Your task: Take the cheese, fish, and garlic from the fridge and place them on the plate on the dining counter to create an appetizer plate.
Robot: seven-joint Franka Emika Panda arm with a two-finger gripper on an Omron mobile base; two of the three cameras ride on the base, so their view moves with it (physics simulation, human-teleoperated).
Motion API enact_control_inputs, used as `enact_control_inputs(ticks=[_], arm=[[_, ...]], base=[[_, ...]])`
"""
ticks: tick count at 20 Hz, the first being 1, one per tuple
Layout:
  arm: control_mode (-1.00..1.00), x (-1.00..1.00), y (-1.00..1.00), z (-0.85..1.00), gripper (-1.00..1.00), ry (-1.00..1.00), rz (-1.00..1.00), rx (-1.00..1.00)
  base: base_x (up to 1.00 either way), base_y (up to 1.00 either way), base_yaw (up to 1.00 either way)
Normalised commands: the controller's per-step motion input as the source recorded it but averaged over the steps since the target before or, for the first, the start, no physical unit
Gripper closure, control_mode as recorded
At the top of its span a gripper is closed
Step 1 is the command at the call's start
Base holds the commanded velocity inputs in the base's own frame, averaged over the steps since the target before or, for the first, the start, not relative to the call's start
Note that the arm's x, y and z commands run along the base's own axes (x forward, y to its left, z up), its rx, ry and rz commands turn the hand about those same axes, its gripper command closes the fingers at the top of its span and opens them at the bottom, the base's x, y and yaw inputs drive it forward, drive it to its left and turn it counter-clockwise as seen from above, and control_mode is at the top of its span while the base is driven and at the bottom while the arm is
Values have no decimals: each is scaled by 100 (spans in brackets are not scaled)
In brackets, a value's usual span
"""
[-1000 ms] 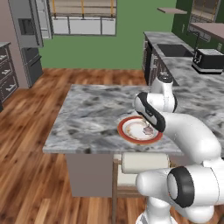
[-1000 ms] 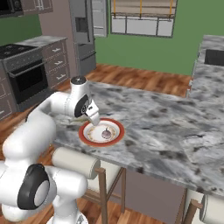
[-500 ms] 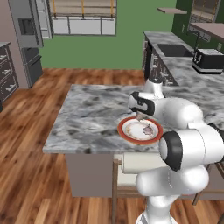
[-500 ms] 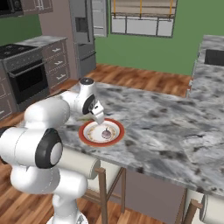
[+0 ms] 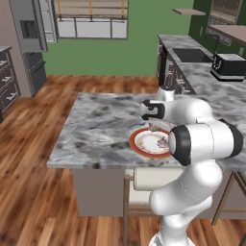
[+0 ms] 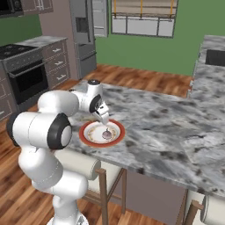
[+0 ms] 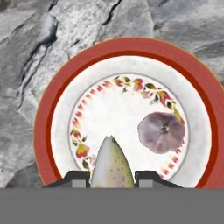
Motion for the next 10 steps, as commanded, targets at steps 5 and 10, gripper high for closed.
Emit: enact_control_inputs(ticks=[5,10], arm=[[-100,3,0,-50,100,0,0,-9],[-100,17,0,-36,100,0,0,-7]], base=[[0,0,0],[0,0,0]])
